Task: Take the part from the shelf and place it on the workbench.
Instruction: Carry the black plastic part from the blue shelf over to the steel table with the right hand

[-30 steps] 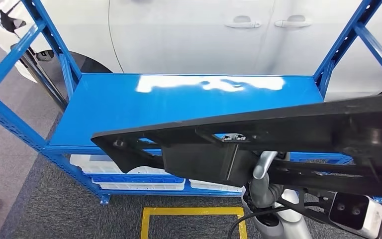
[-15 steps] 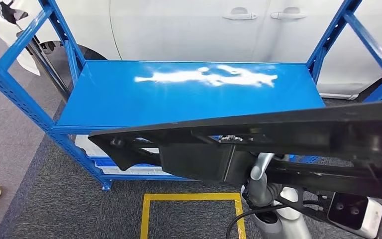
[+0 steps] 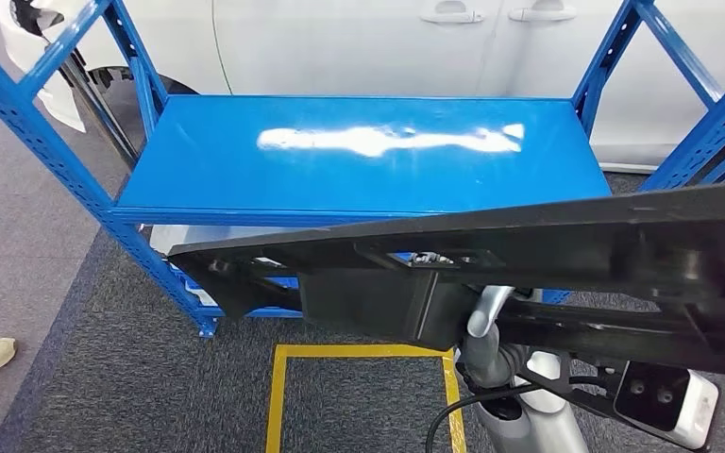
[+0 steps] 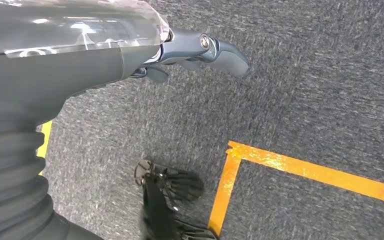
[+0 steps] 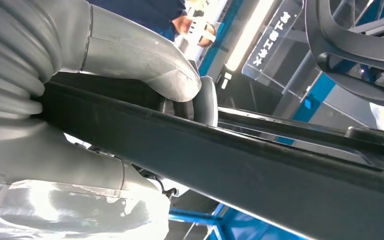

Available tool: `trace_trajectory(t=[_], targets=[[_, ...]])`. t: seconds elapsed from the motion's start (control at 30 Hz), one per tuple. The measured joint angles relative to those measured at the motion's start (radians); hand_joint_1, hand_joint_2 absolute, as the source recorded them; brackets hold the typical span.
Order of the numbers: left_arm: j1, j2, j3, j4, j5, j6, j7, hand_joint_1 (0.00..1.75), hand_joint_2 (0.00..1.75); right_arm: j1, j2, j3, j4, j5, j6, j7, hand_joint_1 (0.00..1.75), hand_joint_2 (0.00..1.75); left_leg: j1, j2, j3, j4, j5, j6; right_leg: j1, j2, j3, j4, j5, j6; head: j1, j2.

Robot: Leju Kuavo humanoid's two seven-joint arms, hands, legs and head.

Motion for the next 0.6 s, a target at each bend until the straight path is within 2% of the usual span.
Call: trace_trajectory(t=[0.03, 0.1, 0.13, 0.17, 0.23, 0.27, 0.3, 0.33, 0.37, 0.4, 0.47, 0.5, 0.53, 0.6], targets=[[0.0, 0.0, 0.0, 0.0, -0.001, 0.0, 0.0, 0.0, 1.75, 0.0, 0.0, 0.0, 0.001, 0.0, 0.001, 0.0, 1.75, 1.75, -0.003, -0.001, 0.005, -0.015, -0.005, 0.007, 0.0, 0.0, -0.002, 0.0, 0.007, 0.006, 0.0, 0.0], [0.001, 0.0, 0.0, 0.0, -0.003, -0.002, 0.0, 0.0, 1.75, 0.0, 0.0, 0.0, 0.002, 0.0, 0.0, -0.001, 1.75, 1.75, -0.001, 0.001, -0.01, -0.016, 0.011, 0.022, -0.001, 0.001, -0.008, 0.002, 0.013, 0.019, 0.0, 0.0], [0.001, -0.001, 0.0, 0.0, -0.004, -0.003, 0.0, 0.0, 1.75, 0.001, 0.0, -0.001, 0.003, 0.0, 0.0, -0.001, 1.75, 1.75, 0.001, 0.003, -0.019, -0.017, 0.021, 0.03, -0.002, 0.004, -0.015, 0.014, -0.005, 0.024, 0.0, 0.0], [0.0, -0.001, 0.0, 0.0, -0.005, -0.004, 0.0, 0.0, 1.75, 0.001, 0.0, -0.002, 0.004, -0.001, -0.001, -0.001, 1.75, 1.75, 0.003, 0.006, -0.03, -0.019, 0.033, 0.038, -0.003, 0.006, -0.028, 0.047, -0.043, 0.029, 0.0, 0.0], [0.0, -0.001, 0.0, 0.0, -0.006, -0.005, 0.0, 0.0, 1.75, 0.002, 0.0, -0.003, 0.006, -0.001, -0.001, -0.001, 1.75, 1.75, 0.001, 0.009, -0.057, -0.018, 0.057, 0.046, -0.006, 0.008, -0.063, 0.166, -0.145, 0.037, 0.0, 0.0], [0.0, -0.001, 0.0, 0.0, -0.007, -0.005, 0.0, 0.0, 1.75, 0.003, 0.0, -0.003, 0.008, -0.001, -0.001, -0.001, 1.75, 1.75, 0.0, 0.009, -0.074, -0.017, 0.069, 0.046, -0.007, 0.008, -0.078, 0.233, -0.18, 0.039, 0.0, 0.0], [0.0, -0.001, 0.0, 0.0, -0.007, -0.005, 0.0, 0.0, 1.75, 0.004, 0.0, -0.003, 0.009, -0.001, -0.001, -0.001, 1.75, 1.75, -0.001, 0.009, -0.09, -0.015, 0.08, 0.046, -0.007, 0.008, -0.08, 0.277, -0.189, 0.04, 0.0, 0.0], [0.0, -0.001, 0.0, 0.0, -0.007, -0.005, 0.0, 0.0, 1.75, 0.004, -0.001, -0.003, 0.011, -0.001, -0.001, -0.001, 1.75, 1.75, -0.003, 0.01, -0.106, -0.012, 0.09, 0.045, -0.007, 0.008, -0.065, 0.287, -0.176, 0.039, 0.0, 0.0], [0.0, -0.001, 0.0, 0.0, -0.007, -0.006, 0.0, 0.0, 1.75, 0.004, -0.001, -0.003, 0.012, -0.001, -0.001, -0.001, 1.75, 1.75, -0.004, 0.01, -0.12, -0.01, 0.099, 0.044, -0.006, 0.008, -0.032, 0.26, -0.149, 0.036, 0.0, 0.0], [0.0, -0.001, 0.0, 0.0, -0.007, -0.006, 0.0, 0.0, 1.75, 0.004, -0.001, -0.003, 0.013, -0.001, -0.001, -0.001, 1.75, 1.75, -0.005, 0.01, -0.132, -0.006, 0.107, 0.042, -0.004, 0.008, 0.02, 0.197, -0.126, 0.029, 0.0, 0.0], [0.0, -0.004, 0.0, 0.0, -0.008, -0.006, 0.0, 0.0, 1.75, 0.002, -0.001, -0.003, 0.013, -0.001, -0.001, -0.001, 1.75, 1.75, -0.008, 0.009, -0.148, -0.002, 0.122, 0.036, 0.002, 0.008, 0.124, 0.049, -0.12, 0.013, 0.0, 0.0], [0.0, -0.006, 0.0, 0.0, -0.008, -0.007, 0.0, 0.0, 1.75, 0.001, -0.001, -0.003, 0.013, -0.001, -0.001, -0.002, 1.75, 1.75, -0.007, 0.009, -0.151, -0.002, 0.13, 0.03, 0.006, 0.008, 0.153, 0.001, -0.127, 0.006, 0.0, 0.0], [0.0, -0.007, 0.0, 0.0, -0.009, -0.007, 0.0, 0.0, 1.75, 0.0, -0.001, -0.003, 0.013, -0.001, -0.002, -0.002, 1.75, 1.75, -0.006, 0.009, -0.153, -0.004, 0.138, 0.024, 0.01, 0.008, 0.162, -0.022, -0.132, 0.001, 0.0, 0.0], [0.001, -0.006, 0.0, 0.0, -0.01, -0.008, 0.0, 0.0, 1.75, -0.001, -0.001, -0.004, 0.013, 0.001, -0.002, -0.002, 1.75, 1.75, -0.003, 0.009, -0.157, -0.008, 0.15, 0.012, 0.009, 0.006, 0.153, -0.032, -0.115, -0.008, 0.0, 0.0]])
